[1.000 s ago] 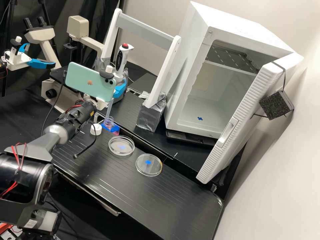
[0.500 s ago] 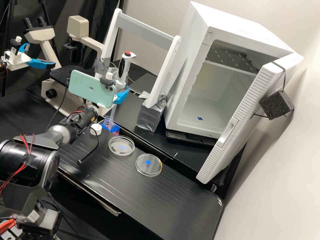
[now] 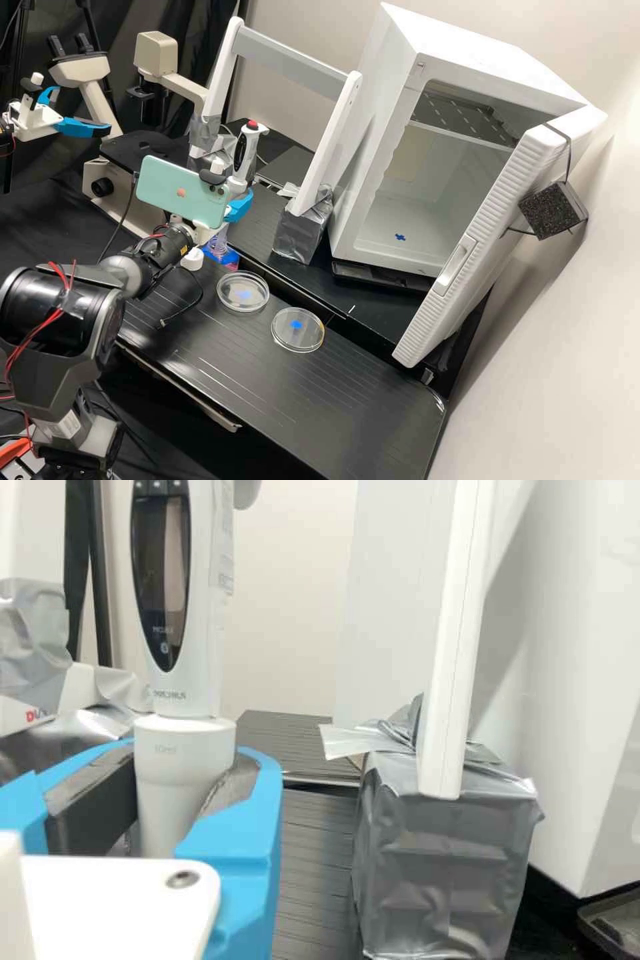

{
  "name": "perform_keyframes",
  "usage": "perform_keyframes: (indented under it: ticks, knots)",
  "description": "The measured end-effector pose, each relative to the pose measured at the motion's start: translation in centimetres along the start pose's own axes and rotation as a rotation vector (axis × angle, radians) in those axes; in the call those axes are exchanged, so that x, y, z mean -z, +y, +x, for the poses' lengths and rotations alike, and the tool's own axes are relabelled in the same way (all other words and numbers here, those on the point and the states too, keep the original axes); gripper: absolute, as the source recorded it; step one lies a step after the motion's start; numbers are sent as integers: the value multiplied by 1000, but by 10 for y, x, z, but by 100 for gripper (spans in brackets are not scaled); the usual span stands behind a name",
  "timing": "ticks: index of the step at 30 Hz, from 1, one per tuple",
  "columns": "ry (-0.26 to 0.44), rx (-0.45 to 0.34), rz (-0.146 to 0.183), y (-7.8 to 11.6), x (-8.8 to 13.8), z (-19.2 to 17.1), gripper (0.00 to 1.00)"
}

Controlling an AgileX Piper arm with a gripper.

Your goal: Use the pipette

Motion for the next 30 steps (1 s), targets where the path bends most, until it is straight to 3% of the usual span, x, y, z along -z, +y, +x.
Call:
perform_keyframes:
  ticks: [9, 21, 30]
  knots:
    - [30, -3, 10, 3, 7, -6, 0]
    - [137, -173, 70, 57, 29, -36, 0]
    - [199, -190, 190, 95, 31, -57, 0]
